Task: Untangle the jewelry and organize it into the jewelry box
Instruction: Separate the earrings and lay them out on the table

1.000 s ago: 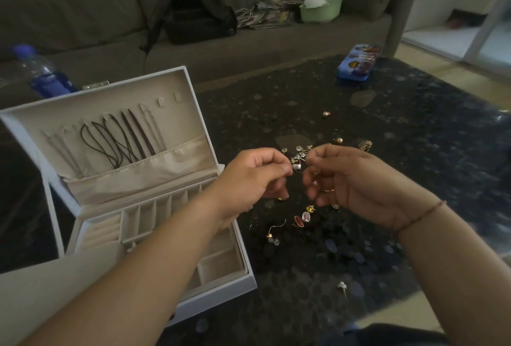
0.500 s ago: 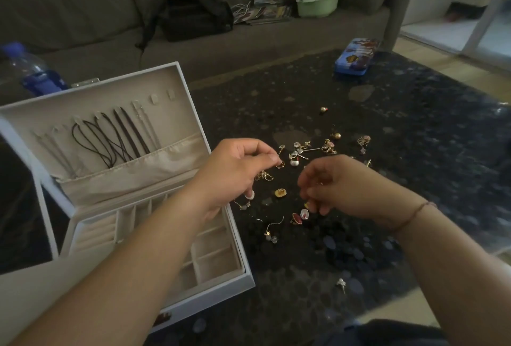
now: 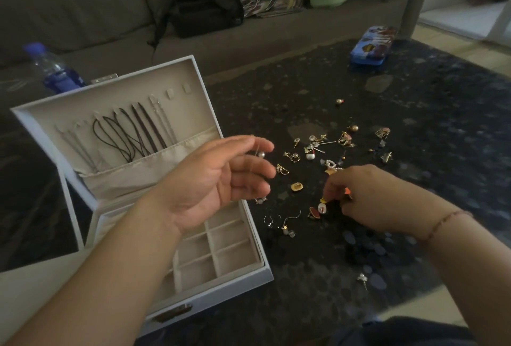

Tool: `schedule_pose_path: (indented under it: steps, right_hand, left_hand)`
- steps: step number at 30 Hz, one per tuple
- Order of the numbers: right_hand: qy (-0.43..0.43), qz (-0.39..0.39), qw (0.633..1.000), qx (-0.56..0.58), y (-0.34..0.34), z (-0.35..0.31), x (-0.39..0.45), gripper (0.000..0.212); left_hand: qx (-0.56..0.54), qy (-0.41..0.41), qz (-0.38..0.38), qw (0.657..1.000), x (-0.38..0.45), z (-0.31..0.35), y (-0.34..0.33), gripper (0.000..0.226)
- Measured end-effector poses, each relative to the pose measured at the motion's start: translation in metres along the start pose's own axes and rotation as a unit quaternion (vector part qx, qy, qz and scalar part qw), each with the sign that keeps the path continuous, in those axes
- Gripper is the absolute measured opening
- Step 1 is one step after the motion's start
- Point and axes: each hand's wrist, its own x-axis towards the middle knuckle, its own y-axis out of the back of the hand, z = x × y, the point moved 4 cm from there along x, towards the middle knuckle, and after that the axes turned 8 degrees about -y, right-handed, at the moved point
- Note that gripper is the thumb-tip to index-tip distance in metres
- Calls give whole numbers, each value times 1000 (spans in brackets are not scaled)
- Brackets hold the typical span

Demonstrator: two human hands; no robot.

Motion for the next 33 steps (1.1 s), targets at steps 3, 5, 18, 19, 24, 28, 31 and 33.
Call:
schedule_pose_path:
  steps: [3,5,18,19,24,28,31,33]
  right_hand:
    - [9,79,997,12,4,-8,2,15]
    - [29,129,990,40,5,-21,5,12]
    - [121,151,976,-97,-27,-87,31,29]
    - [120,153,976,-97,-27,-88,31,25]
    - [106,158,977,-97,-26,-88,30,14]
    - [78,142,984,76,-1,-78,22,9]
    - [78,86,962,248,21,-75,8,13]
    - [93,30,921,376,30,-79,-5,12]
  left_hand:
    - [-72,14,-40,997,-12,-1,13,59]
    - [-103,19,-52,993,-22,-2,21,72]
    - [-292,59,-80,951,-65,-13,57,90]
    - [-297,58,-82,950,-65,-13,59,90]
    - [-319,57,-93,941,-65,-18,61,92]
    - [-315,65,-112,940,-66,-22,57,89]
    - [-307,65,-112,943,-64,-19,50,87]
    - [-296,69,-109,946,-62,-19,45,86]
